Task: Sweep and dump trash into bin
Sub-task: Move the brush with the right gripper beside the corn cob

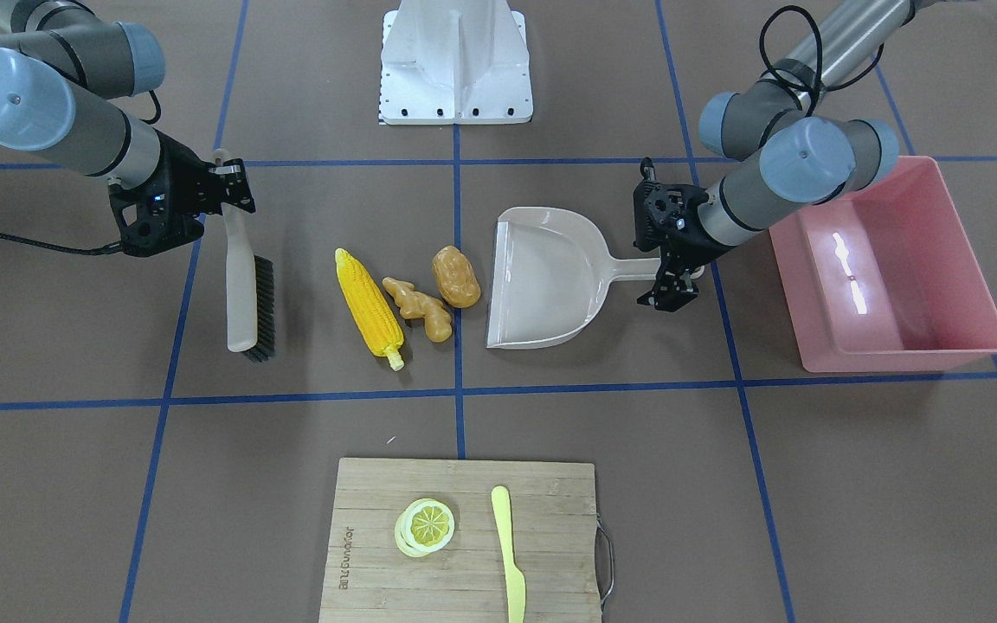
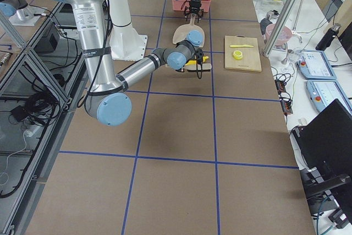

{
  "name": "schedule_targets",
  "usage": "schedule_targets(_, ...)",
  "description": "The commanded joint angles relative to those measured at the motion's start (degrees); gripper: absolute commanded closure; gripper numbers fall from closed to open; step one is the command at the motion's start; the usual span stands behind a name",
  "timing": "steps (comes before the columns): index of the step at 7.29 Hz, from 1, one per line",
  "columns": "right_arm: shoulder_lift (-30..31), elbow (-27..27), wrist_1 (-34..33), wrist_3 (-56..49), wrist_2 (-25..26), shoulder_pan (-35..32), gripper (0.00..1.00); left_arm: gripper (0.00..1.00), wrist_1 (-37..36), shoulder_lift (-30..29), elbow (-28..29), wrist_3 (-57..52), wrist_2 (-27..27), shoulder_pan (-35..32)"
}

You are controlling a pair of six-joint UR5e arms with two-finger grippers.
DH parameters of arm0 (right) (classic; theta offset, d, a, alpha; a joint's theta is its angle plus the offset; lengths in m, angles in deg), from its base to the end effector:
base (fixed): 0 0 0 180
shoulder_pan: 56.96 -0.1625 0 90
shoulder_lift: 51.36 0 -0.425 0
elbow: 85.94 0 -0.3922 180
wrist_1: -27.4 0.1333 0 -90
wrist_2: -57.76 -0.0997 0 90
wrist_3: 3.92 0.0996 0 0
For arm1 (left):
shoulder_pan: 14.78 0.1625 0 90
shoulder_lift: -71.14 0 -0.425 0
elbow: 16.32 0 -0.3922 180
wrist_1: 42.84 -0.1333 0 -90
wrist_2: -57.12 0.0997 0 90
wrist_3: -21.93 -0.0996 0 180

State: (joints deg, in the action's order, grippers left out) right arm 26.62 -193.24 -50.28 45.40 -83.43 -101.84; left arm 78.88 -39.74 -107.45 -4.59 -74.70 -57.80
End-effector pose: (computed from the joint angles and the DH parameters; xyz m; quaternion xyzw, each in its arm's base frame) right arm -0.3479 -0.4251 0.3665 -0.0787 -0.5095 -0.1226 0.8480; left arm 0.4178 -0.4814 0.3761 0.3589 0.3883 0.6278 0.5712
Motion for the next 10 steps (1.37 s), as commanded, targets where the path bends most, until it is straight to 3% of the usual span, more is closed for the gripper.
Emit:
schedule_targets(1,-2.21,1.38,0.41,0.69,0.04,0.06,1.0,0.06,1.58,0.49,0.42,0.07,-0.19,-0.05)
schedule_targets(3,-4.76,6.37,3.29,0.95,0.12,0.41,1.0,0.06,3.51,0.84,0.34,1.38,-1.41,-0.14)
schedule_targets(10,-5.82,7.45,8.77,8.43,3.8,6.38,1.0,0.05,9.3,1.45,2.53,2.27,-2.21,-0.23)
